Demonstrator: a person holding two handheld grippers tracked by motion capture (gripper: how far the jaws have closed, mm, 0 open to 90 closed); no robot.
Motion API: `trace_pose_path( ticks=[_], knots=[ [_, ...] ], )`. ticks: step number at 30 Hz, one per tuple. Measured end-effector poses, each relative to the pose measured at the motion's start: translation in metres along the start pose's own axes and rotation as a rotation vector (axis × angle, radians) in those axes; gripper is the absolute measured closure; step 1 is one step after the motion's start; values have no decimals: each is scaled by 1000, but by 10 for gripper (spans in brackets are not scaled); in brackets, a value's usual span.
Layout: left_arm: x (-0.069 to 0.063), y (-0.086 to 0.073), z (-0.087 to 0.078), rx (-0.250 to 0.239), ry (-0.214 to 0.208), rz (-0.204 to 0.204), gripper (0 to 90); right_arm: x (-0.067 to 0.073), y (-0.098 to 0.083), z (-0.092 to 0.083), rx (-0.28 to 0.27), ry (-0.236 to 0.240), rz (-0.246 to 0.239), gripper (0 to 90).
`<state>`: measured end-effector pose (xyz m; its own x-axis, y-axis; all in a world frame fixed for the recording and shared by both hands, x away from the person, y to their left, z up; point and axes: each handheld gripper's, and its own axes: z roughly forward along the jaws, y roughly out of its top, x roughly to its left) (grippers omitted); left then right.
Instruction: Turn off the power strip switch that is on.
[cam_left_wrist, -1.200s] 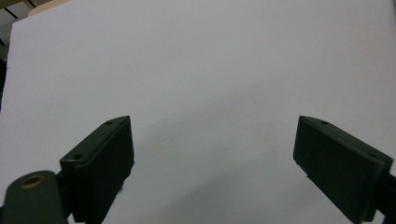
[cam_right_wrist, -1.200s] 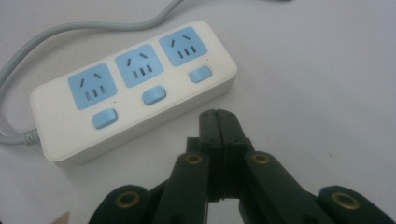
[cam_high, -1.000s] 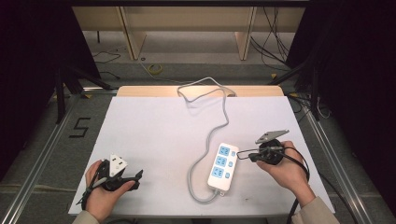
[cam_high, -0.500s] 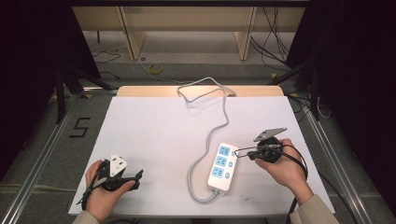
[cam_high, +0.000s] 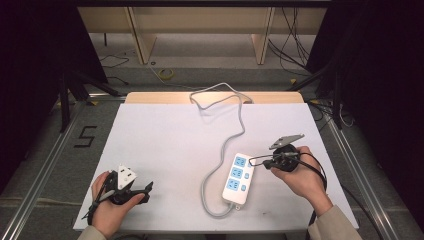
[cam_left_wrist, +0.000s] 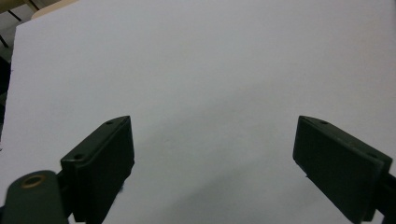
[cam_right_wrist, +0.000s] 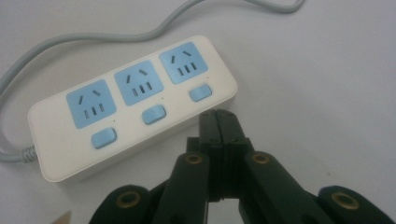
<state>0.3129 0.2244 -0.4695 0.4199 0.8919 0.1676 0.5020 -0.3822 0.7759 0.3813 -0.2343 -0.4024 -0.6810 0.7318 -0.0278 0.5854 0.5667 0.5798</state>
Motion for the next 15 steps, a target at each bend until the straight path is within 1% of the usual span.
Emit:
trace_pose_path(
  ticks=[15],
  knots=[
    [0, 0, -1, -4, 5, -3, 120, -2, 6, 1, 2, 2, 4, 900]
  ],
)
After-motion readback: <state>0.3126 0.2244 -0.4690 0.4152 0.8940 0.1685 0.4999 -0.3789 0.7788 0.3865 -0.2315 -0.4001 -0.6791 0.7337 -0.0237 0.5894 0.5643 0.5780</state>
